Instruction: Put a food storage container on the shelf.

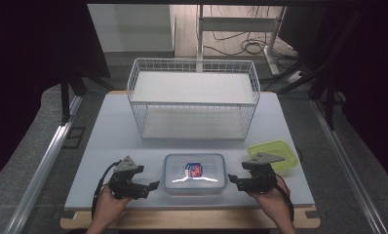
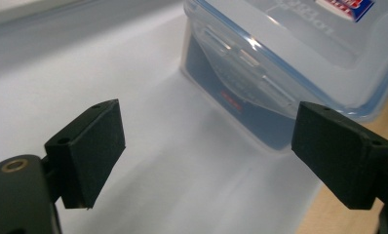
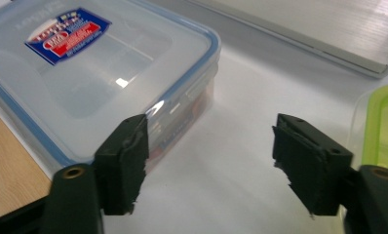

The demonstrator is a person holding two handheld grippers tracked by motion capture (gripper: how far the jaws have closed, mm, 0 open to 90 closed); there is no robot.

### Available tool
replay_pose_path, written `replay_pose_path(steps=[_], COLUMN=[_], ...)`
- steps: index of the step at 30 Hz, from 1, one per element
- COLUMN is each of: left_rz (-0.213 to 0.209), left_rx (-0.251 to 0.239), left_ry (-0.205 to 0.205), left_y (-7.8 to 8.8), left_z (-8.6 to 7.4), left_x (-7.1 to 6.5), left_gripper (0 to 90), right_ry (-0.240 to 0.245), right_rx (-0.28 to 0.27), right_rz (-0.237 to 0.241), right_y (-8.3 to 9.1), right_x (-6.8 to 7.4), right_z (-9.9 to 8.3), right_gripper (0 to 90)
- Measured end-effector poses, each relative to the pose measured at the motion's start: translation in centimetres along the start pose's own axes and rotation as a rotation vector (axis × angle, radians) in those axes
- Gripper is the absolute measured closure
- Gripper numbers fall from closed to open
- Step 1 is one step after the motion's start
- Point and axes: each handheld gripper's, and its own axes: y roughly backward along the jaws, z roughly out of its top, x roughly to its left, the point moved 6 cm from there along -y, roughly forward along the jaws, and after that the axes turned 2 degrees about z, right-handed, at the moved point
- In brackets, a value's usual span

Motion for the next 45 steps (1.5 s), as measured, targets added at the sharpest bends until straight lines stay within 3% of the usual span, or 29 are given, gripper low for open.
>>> replay_pose_path(steps=[5,15,19,22,29,35,36,41,45], left_rz=[-0.015,-0.052,-0.079,-0.129,-0.155,-0.189,-0.212,-0.300,-0.327], left_rx=[-0.021,0.007,0.016,0.006,0.041,0.090,0.088,0.105,0.134], left_ry=[-0.032,-0.011,-0.007,-0.003,-0.034,0.002,0.014,0.096,0.124], left_y=[0.5,0.5,0.0,-0.4,-1.9,-3.8,-3.9,-4.6,-4.2], left_z=[0.6,2.6,3.3,4.1,4.8,4.1,4.0,3.5,3.0], left_x=[0.1,-0.6,-0.9,-1.2,-2.3,-2.4,-2.4,-2.4,-2.7], left_gripper=[7.3,3.4,2.3,1.8,0.9,0.0,0.0,0.0,2.2], right_ry=[-0.007,-0.008,-0.007,-0.007,-0.018,-0.073,-0.073,-0.184,-0.207], right_rx=[-0.027,-0.047,-0.033,-0.010,0.048,0.117,0.117,0.153,0.146], right_rz=[0.026,0.079,0.088,0.103,0.130,0.204,0.204,0.307,0.308], right_y=[0.1,-0.7,-1.1,-1.4,-2.6,-4.4,-4.4,-5.3,-4.9], right_x=[0.2,0.8,1.1,1.4,2.1,2.5,2.5,2.6,2.5], right_z=[0.5,1.3,1.6,1.9,2.3,2.0,2.0,1.5,1.4], right_gripper=[17.9,7.2,6.2,2.9,1.5,1.7,1.7,0.6,7.3])
